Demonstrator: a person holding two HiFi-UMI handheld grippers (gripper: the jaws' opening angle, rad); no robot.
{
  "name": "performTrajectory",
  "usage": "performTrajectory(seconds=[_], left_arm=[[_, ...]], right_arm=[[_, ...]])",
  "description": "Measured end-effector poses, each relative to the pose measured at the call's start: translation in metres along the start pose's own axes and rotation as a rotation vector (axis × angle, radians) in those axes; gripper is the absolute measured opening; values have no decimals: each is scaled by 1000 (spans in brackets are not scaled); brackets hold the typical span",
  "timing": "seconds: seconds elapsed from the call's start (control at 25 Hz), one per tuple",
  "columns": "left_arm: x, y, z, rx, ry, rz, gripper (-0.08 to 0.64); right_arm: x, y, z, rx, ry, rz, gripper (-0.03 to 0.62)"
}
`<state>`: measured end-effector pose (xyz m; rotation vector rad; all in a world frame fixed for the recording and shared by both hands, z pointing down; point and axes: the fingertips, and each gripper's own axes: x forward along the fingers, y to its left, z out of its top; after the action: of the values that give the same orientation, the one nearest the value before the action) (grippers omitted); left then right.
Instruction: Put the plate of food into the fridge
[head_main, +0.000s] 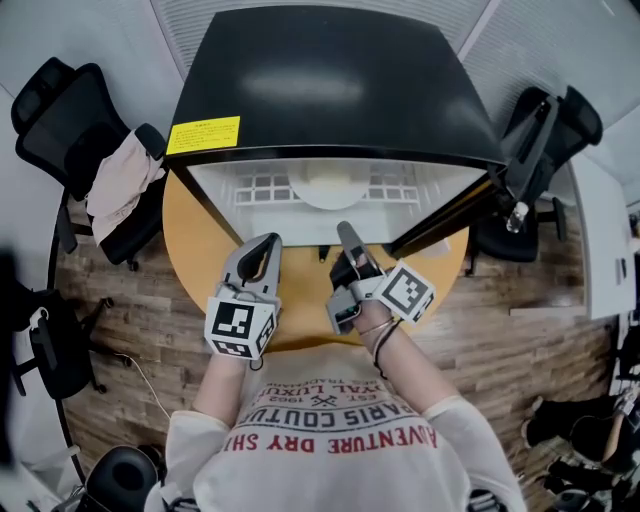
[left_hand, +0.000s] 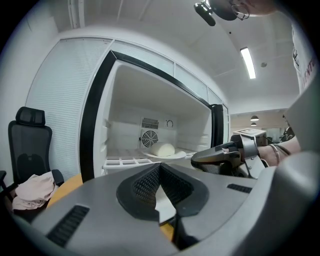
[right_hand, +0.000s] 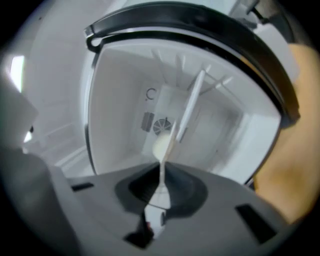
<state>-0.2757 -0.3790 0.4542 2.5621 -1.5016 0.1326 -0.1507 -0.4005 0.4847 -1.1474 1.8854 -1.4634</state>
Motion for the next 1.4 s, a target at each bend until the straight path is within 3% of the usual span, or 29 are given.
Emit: performTrajectory(seconds=[0.08, 0.16, 0.44, 0.64, 0.88, 1.4], left_arm=[[-3, -8, 0, 2, -1, -1, 29], [-6, -16, 1, 6, -1, -2, 29], [-17, -38, 12, 17, -7, 18, 29], [-17, -44, 13, 11, -14, 43, 29], [-20, -57, 22, 49, -33, 51, 29], [-25, -66, 37, 107, -71, 49, 29]], right_arm=[[-10, 3, 3, -94, -4, 7, 35], [-16, 16, 8, -229, -8, 65, 32], [-46, 62, 21, -870, -63, 111, 29], [-60, 71, 19, -1140, -60, 104, 29], [-73, 68, 24, -1234, -46, 109, 29], [-79, 71, 16, -1261, -7, 138, 28]])
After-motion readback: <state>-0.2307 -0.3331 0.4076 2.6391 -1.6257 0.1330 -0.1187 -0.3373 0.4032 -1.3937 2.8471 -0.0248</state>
